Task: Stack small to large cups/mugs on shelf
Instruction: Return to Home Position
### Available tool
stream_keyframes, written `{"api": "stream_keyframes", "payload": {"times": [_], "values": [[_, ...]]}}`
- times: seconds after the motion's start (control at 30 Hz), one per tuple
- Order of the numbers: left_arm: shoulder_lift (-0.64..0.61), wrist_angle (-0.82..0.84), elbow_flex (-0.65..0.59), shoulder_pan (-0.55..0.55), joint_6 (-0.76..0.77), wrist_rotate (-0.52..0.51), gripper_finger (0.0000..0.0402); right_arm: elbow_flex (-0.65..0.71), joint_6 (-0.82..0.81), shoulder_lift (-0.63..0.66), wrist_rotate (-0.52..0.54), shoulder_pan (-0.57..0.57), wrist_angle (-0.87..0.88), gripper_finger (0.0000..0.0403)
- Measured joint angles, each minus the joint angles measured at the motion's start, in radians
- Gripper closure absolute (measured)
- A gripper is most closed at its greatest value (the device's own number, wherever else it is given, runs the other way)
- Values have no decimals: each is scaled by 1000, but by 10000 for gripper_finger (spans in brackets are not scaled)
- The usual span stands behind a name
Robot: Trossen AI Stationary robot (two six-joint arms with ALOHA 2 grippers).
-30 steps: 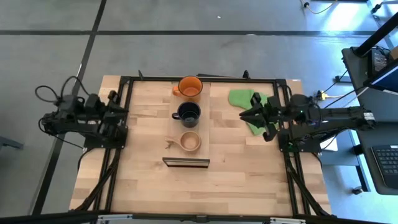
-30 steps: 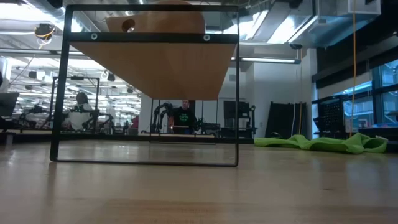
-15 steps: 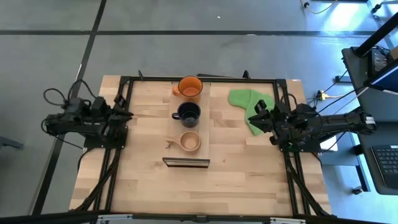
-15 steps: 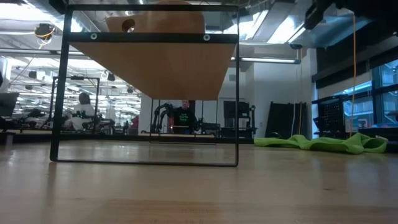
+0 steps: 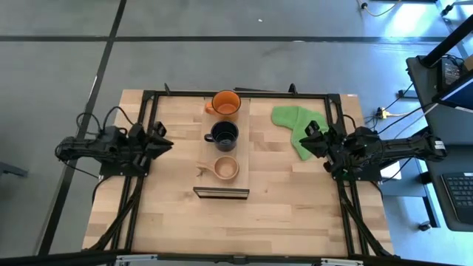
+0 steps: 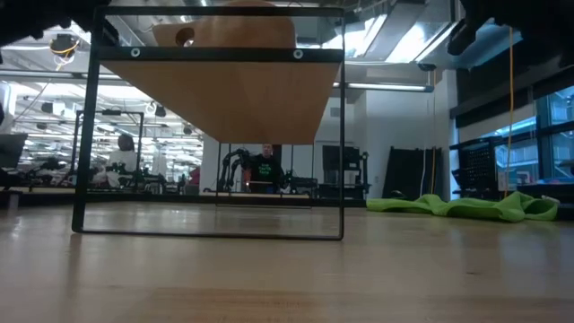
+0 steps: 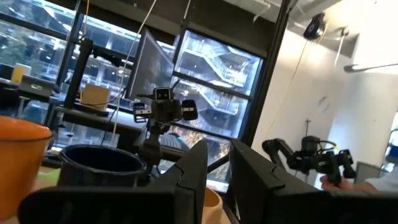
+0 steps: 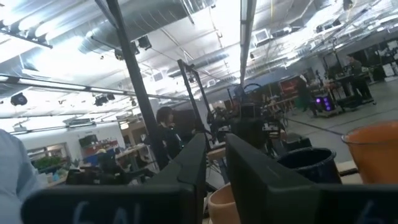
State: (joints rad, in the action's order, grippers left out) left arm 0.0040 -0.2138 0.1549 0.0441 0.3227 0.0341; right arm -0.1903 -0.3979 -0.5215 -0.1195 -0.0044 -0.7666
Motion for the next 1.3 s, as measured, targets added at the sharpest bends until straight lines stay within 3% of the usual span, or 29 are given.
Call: {"api": "stream_keyframes", "payload": {"times": [0.4,0.77,0.9,1.03,1.3], "values": [[0,-180,-147,0,65,9,339,17,-33,8,21,0,6,338],[0,-166,-147,0,71,9,339,17,11,7,11,0,21,338],[0,-190,-147,0,85,9,339,56,41,10,-12,0,-72,338],[0,-202,-147,0,90,10,339,181,34,14,-12,0,-307,338],[0,-191,-147,0,104,11,339,170,30,16,-33,-7,-254,338]]}}
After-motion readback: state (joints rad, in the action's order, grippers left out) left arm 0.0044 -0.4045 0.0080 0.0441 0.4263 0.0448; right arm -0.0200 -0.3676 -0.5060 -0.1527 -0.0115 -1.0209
